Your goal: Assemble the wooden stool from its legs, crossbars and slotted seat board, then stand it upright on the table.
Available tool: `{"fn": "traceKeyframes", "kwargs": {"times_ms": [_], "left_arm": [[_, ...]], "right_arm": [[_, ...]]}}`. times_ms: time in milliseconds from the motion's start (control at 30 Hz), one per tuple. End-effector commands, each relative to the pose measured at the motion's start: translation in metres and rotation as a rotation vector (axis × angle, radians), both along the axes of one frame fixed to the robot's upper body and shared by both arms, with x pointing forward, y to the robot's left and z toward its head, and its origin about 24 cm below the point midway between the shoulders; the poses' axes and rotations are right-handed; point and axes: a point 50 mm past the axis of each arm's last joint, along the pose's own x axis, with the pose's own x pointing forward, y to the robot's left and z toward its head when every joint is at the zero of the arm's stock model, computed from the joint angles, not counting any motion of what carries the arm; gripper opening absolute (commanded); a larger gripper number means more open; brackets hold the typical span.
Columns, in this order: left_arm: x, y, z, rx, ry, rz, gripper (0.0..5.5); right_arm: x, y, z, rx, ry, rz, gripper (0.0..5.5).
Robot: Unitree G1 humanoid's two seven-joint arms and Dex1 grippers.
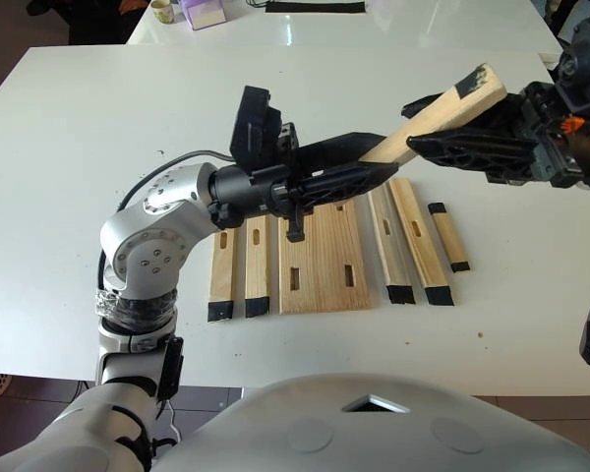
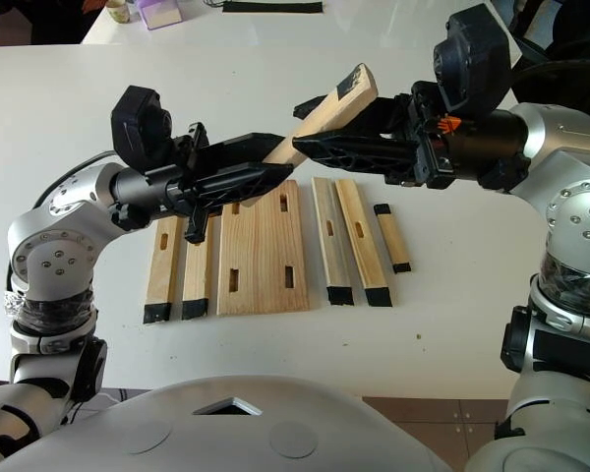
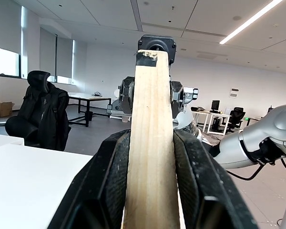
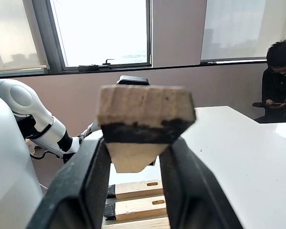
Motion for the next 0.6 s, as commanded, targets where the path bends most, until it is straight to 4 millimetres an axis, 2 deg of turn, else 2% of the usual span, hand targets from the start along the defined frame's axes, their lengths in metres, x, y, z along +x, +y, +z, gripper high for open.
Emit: {"fn": "traceKeyframes", "kwargs": {"times_ms": [33,67,167,267,367,433,500,600], "left_arm": [[0.008,0.001,0.006,0.004,-0.025,0.053,1.31],[0.009,0.0,0.004,0.025,-0.024,0.071,1.67],[0.02,0.0,-0.012,0.109,0.015,0.149,2.16],[0.032,0.01,-0.036,0.219,0.004,0.295,2.69],[0.039,0.026,-0.06,0.282,0.034,0.42,2.72],[0.042,0.035,-0.073,0.318,0.043,0.5,2.72],[0.042,0.042,-0.082,0.349,0.037,0.559,2.72],[0.041,0.046,-0.089,0.35,0.046,0.61,2.72]], "right_arm": [[0.001,0.001,-0.01,-0.108,-0.009,-0.017,1.39],[0.002,0.0,-0.01,-0.11,-0.015,-0.027,1.39],[0.01,-0.003,-0.013,-0.143,-0.067,-0.111,1.33],[0.025,-0.016,-0.019,-0.257,-0.2,-0.256,1.3],[0.036,-0.036,-0.028,-0.388,-0.307,-0.346,1.3],[0.039,-0.051,-0.042,-0.515,-0.365,-0.36,1.3],[0.037,-0.065,-0.061,-0.62,-0.376,-0.332,1.3],[0.031,-0.072,-0.087,-0.623,-0.304,-0.269,1.3]]}}
